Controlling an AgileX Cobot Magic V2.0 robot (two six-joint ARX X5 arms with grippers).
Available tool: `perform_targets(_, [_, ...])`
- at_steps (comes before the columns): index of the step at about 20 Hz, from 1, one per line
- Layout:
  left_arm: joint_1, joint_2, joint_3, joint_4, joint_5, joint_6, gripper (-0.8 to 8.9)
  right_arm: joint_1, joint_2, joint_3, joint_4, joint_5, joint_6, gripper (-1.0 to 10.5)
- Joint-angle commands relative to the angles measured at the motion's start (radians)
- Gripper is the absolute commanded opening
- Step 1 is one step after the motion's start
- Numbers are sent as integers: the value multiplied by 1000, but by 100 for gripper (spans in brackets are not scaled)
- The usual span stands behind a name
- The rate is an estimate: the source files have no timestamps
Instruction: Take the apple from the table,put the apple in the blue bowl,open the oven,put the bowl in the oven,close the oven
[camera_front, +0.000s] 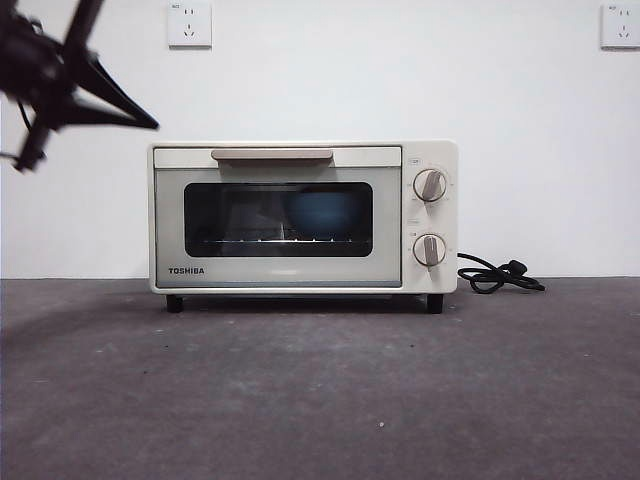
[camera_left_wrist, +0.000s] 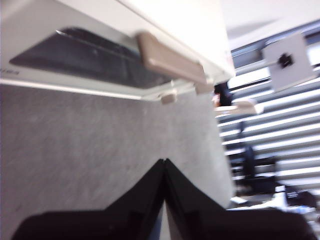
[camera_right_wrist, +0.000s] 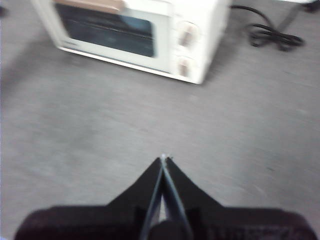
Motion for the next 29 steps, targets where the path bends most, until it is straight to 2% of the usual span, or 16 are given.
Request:
perform_targets(1, [-3,-113,4,-194,-70,283,-8,1,-1,-3,-28,61,12,1])
perform_targets(3, [-3,-226,4,-343,-158,412,-8,1,0,-3,-55,93,12,1])
perform_targets(6, [-3,-407,4,-485,-343,521,-4,1,1,-3,-75,103,12,2])
perform_targets(10, [-3,-642,4,-583,-589,555,-4,1,1,-3,-76,103,11,1])
perform_targets(13, [-2,-782,4,-707,-715,546,-4,1,1,-3,-76,103,11,2])
perform_targets(15, [-2,-849,4,-788,-715,536,-4,1,2,-3,-75,103,11,1])
perform_targets(18, [-2,-893,4,-830,-706,527,-4,1,2,-3,-76,103,11,1])
perform_targets(25, [-2,-818,4,-830,-708,527,-4,1,13,-3,-77,103,11,2])
perform_targets(27, [-1,-801,3,-794,-716,530,-4,1,16,-3,-77,103,11,2])
perform_targets(29, [-1,-835,-9,-666,-725,581,-4,1,23,-3,-77,103,11,2])
